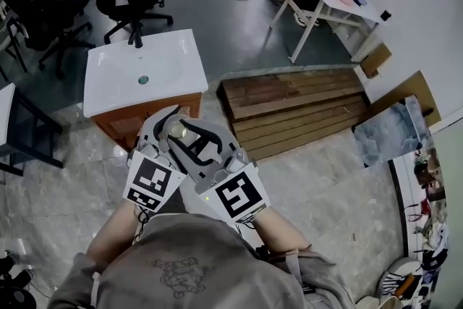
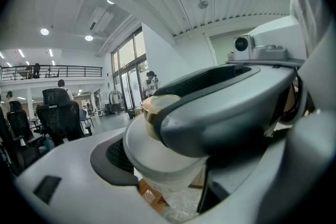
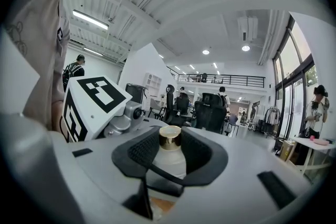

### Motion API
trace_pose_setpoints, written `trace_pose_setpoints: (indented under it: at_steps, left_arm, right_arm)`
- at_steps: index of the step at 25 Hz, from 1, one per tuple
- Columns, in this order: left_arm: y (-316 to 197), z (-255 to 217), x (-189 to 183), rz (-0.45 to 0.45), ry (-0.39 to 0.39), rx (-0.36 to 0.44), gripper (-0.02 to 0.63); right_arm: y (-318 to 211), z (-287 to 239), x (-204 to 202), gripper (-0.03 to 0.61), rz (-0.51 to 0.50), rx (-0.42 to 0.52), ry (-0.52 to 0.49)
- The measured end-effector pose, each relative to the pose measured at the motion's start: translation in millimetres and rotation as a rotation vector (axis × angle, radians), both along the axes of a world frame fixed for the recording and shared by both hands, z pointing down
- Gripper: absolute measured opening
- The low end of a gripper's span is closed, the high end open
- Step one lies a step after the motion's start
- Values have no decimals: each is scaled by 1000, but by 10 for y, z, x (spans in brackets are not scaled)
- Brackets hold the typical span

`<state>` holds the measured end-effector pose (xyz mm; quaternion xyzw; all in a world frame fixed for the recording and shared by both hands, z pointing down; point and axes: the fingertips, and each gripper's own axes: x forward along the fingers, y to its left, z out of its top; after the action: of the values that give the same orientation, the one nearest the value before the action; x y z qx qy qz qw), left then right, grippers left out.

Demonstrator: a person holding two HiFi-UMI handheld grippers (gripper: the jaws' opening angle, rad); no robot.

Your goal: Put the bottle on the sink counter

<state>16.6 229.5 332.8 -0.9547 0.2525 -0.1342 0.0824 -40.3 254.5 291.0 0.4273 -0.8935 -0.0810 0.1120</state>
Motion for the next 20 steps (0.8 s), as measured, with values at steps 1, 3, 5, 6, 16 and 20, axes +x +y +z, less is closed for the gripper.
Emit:
trace_pose_setpoints:
  at_steps: [1,3,5,6,16,20]
  left_arm:
    - [-103,11,-18,-1,2,-6,328]
    - [-313,31,-57,-3,6,-20,328]
    - [-530,41,-94,-2,8,-33,328]
    - [-638,45,-109,-2,9,-38,328]
    - [-1755,122,-254,10,0,-83,328]
    - [-2200,149,-299,28,-5,-106,328]
  right_arm:
    - [-104,13,-18,132,1,-8,0]
    - [-319,35,-59,132,1,-24,5]
    - [-542,42,-98,132,0,-37,11]
    - [-652,41,-114,132,-2,-40,15]
    - [-1799,98,-261,132,10,-92,22]
    - [-2264,123,-309,132,28,-123,22]
